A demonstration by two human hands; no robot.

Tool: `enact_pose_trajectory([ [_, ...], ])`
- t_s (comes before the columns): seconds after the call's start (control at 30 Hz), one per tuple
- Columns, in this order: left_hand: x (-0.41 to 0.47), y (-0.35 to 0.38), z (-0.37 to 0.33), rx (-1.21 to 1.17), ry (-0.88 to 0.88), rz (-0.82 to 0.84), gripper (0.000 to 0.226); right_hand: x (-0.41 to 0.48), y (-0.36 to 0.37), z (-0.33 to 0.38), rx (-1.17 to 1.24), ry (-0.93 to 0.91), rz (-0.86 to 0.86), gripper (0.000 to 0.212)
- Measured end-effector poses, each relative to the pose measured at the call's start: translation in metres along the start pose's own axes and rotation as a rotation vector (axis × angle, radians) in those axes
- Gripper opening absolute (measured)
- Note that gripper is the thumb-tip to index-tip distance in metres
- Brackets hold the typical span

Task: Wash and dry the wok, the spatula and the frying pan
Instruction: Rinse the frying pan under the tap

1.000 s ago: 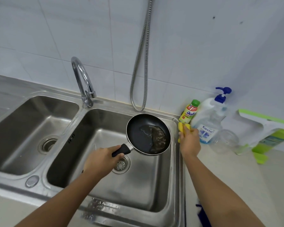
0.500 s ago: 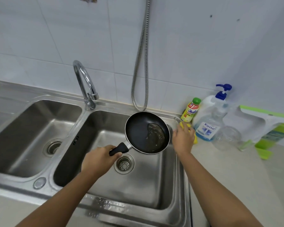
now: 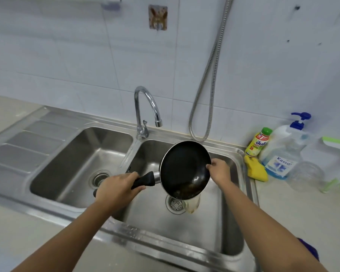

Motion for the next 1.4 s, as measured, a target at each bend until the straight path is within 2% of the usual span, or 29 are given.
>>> enact_pose_trajectory([
  [0.17, -0.012, 0.008, 0.049, -0.043, 0.005, -0.102, 0.032, -0.056, 0.020, 0.028, 0.224, -0.066, -0.184, 0.011],
  [0.4, -0.018, 0.027, 0.097, -0.057, 0.025, -0.242, 0.025, -0.102, 0.064, 0.039, 0.384, -0.080, -0.362, 0.010],
  [0.57, -0.027, 0.044, 0.117, -0.072, 0.010, -0.203, 0.028, -0.111, 0.085, 0.041, 0.382, -0.071, -0.412, 0.008],
  [0.63, -0.023, 0.046, 0.122, -0.110, 0.021, -0.166, 0.023, -0.111, 0.090, 0.041, 0.387, -0.057, -0.418, 0.009],
  [0.73, -0.014, 0.050, 0.131, -0.216, 0.001, -0.047, 0.031, -0.095, 0.096, 0.038, 0.323, 0.002, -0.400, 0.013],
  [0.9, -0.011, 0.066, 0.142, -0.339, -0.094, 0.162, 0.030, -0.059, 0.103, 0.058, 0.068, 0.114, -0.309, 0.023],
  [1.03, -0.015, 0.084, 0.146, -0.417, -0.239, 0.337, 0.031, -0.032, 0.133, 0.125, -0.052, -0.061, -0.184, 0.043],
  [1.13, -0.011, 0.086, 0.141, -0.429, -0.280, 0.381, 0.029, -0.012, 0.173, 0.186, -0.194, -0.230, 0.013, 0.054],
  [1.23, -0.004, 0.085, 0.135, -0.476, -0.316, 0.419, 0.026, 0.009, 0.205, 0.222, -0.337, -0.297, 0.127, 0.061],
  [1.3, -0.001, 0.085, 0.133, -0.492, -0.341, 0.435, 0.025, 0.016, 0.217, 0.230, -0.415, -0.321, 0.132, 0.059],
  [1.4, 0.004, 0.088, 0.133, -0.505, -0.373, 0.447, 0.025, 0.009, 0.223, 0.231, -0.413, -0.393, 0.029, 0.058],
])
Point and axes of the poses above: each hand's wrist, its own x-axis towards the middle knuckle, its own y-axis out of the palm, z = x × y, the point moved 8 cm from there along x, towards the middle knuckle, and after that the axes turned 10 degrees about x, right-handed, at the moved point
